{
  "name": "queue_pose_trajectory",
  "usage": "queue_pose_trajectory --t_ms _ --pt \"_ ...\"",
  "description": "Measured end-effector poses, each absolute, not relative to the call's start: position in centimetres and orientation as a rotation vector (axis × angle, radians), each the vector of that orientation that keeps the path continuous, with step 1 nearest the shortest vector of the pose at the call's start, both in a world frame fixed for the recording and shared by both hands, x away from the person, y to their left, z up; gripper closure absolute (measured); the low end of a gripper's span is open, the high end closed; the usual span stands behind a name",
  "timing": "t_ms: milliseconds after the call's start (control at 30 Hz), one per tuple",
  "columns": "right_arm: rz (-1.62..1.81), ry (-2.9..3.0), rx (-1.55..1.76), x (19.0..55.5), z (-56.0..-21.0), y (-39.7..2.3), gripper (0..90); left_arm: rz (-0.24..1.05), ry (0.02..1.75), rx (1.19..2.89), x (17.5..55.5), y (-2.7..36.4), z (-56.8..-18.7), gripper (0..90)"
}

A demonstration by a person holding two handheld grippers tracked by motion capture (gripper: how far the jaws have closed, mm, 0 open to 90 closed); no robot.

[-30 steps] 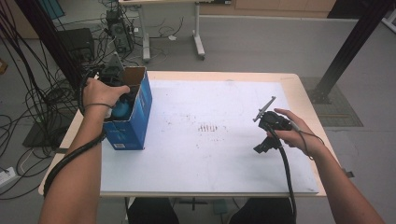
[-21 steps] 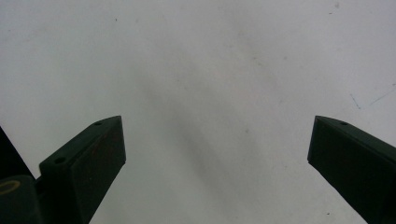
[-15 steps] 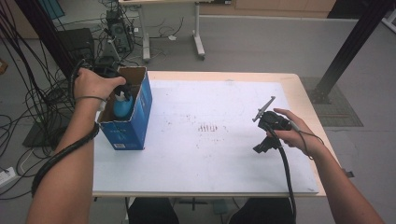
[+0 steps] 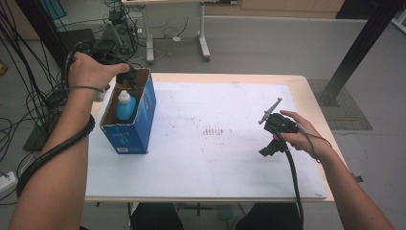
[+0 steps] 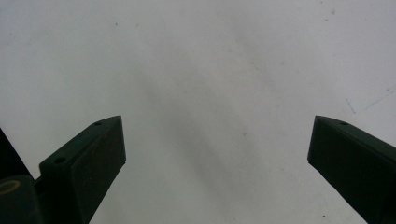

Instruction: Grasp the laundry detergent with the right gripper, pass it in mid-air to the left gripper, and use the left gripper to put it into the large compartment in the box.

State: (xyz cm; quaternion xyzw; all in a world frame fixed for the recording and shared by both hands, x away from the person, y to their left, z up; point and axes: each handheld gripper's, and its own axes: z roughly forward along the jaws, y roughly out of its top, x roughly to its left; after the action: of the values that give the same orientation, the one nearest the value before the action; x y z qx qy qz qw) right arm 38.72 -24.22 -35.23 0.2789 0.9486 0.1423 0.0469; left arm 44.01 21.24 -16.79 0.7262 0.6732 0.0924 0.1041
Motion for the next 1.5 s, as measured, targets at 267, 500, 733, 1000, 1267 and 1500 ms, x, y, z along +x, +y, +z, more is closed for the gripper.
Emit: queue_pose_trajectory --t_ms 267,500,733,1000,1267,1500 --pt "0.432 2.900 0.846 38.7 -35.4 -24.1 4.1 0.289 1.962 2.168 44.8 19.1 -16.0 6.0" --pt "0.428 2.897 0.859 38.8 -35.3 -24.4 4.1 0.260 1.919 2.188 45.7 16.8 -15.6 5.1" --pt "0.438 2.891 0.855 38.8 -35.0 -24.3 4.0 0.237 1.859 2.218 46.9 13.9 -15.4 4.9" --pt "0.449 2.878 0.874 38.6 -34.5 -24.5 3.9 0.192 1.814 2.252 48.9 10.4 -16.8 5.2" --pt "0.435 2.885 0.886 38.7 -34.9 -24.7 4.0 0.112 1.792 2.249 50.3 9.5 -19.4 5.4" --pt "0.436 2.888 0.887 38.9 -34.9 -24.4 4.1 0.079 1.796 2.233 51.1 9.1 -21.3 5.4"
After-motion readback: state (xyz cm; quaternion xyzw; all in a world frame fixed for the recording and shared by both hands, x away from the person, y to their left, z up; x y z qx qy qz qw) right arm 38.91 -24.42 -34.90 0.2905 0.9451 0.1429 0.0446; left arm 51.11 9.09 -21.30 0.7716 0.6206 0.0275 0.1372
